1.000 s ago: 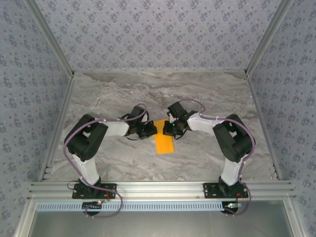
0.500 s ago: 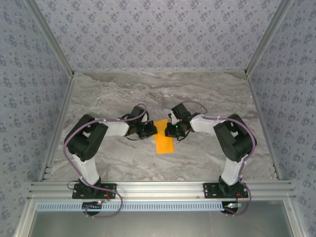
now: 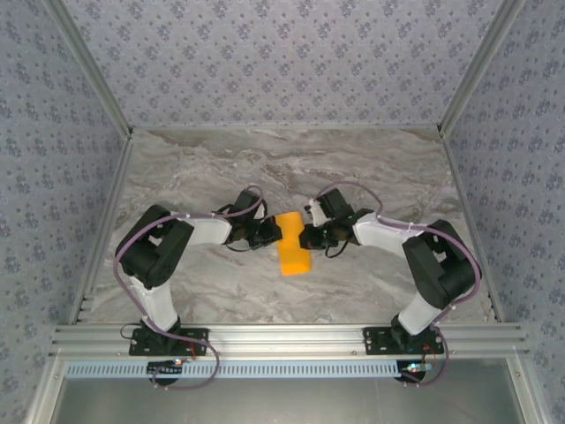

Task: Fold a paper plane with a square sheet of paper (pick it up from the middle)

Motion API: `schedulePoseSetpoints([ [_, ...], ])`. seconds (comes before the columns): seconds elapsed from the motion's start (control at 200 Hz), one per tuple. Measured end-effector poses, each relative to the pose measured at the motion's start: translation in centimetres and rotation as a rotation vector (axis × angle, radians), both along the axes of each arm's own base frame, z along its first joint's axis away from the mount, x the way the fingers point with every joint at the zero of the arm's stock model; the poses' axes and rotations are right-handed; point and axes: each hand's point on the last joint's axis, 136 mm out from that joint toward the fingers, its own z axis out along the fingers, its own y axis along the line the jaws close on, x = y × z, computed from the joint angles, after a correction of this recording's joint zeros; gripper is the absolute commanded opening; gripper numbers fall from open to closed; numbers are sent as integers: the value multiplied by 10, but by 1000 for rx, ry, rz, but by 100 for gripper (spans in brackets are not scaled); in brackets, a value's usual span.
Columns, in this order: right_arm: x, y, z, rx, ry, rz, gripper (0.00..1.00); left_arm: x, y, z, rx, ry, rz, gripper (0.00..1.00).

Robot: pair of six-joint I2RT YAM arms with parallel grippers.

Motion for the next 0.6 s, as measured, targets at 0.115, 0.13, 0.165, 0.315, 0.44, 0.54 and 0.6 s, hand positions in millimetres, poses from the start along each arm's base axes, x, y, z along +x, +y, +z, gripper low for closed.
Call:
schedulePoseSetpoints([
  [0.115,3,15,2,24,-5,9,0,0,0,0,0,0,0,0],
  [0.13,4,16,1,25,-2,8,0,0,0,0,0,0,0,0],
  [0.165,6,18,-3,25,10,6,0,0,0,0,0,0,0,0],
  [0.315,6,19,-29,9,72,4,0,0,0,0,0,0,0,0],
  [0.44,4,14,-35,33,93,1,0,0,0,0,2,-1,1,0],
  [0.54,1,7,-35,61,90,-5,0,0,0,0,3,-2,0,0],
  [0.6,-5,-1,-36,74,91,-13,0,0,0,0,4,-3,1,0],
])
